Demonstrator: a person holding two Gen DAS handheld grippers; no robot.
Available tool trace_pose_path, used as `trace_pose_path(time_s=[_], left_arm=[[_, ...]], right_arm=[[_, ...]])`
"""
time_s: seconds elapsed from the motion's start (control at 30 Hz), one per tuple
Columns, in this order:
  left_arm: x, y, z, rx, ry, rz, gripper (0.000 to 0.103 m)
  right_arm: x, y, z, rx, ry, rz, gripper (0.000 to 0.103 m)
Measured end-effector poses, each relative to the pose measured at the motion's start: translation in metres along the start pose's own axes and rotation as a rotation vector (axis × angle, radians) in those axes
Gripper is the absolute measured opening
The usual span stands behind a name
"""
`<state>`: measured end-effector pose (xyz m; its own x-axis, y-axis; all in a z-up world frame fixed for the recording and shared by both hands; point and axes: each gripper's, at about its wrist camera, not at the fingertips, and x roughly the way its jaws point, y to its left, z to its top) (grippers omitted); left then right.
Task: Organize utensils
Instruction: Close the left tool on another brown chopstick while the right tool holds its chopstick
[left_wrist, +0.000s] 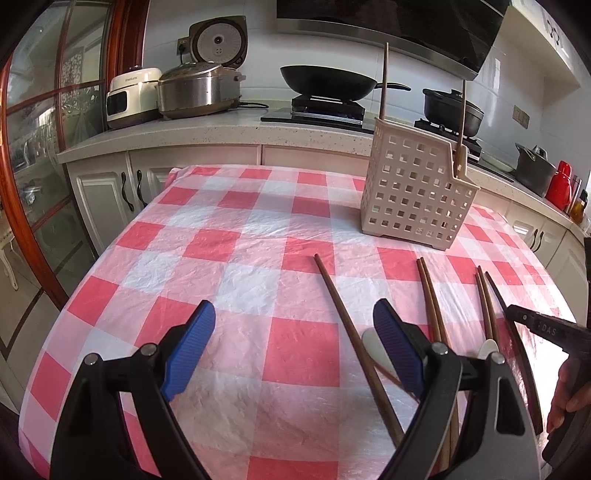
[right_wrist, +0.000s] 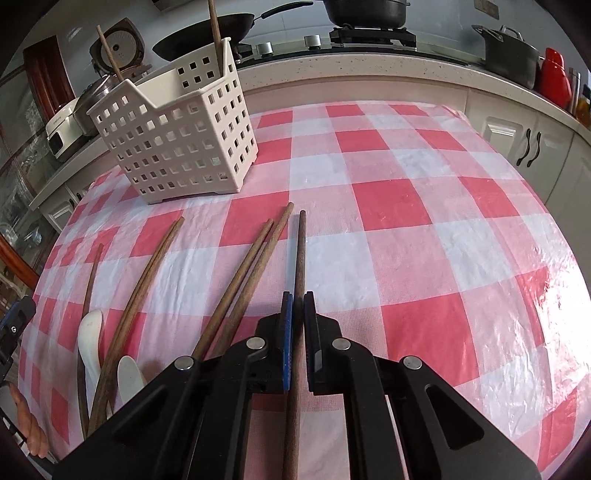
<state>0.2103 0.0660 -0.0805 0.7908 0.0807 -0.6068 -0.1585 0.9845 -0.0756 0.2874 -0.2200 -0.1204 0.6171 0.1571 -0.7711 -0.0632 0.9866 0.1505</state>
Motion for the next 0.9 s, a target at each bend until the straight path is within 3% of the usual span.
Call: trace_pose_path(time_s=[0.37,0.6,0.67,0.83,0.9], left_arm=[[0.011,-0.002,-0.005,0.003,0.047,0.010,0.084],[0.020,-0.007,-0.006,0.016,0.074,0.015,0.084],[0.023,-0.007,-0.004,0.012,0.087,0.015,0.081],[0.042,-0.013,0.001,0.007,0.158,-0.009,0.056],[0.051,-0.018,0.004,0.004,0.183,-0.023,0.052]], right_arm=[[0.016,0.008,0.016,-0.091,0.010,-0.058,0.011],[0.014,0.009,0.012,-0.132,-0.004,-0.090,0.007],[0.013,0.006,0.011,-0.117,-0.007,-0.077,0.006],[0.010,0.002,0.008,-0.105,-0.010,-0.062,0.006],[0.010,0.001,0.008,-0.104,-0.010,-0.056,0.006]])
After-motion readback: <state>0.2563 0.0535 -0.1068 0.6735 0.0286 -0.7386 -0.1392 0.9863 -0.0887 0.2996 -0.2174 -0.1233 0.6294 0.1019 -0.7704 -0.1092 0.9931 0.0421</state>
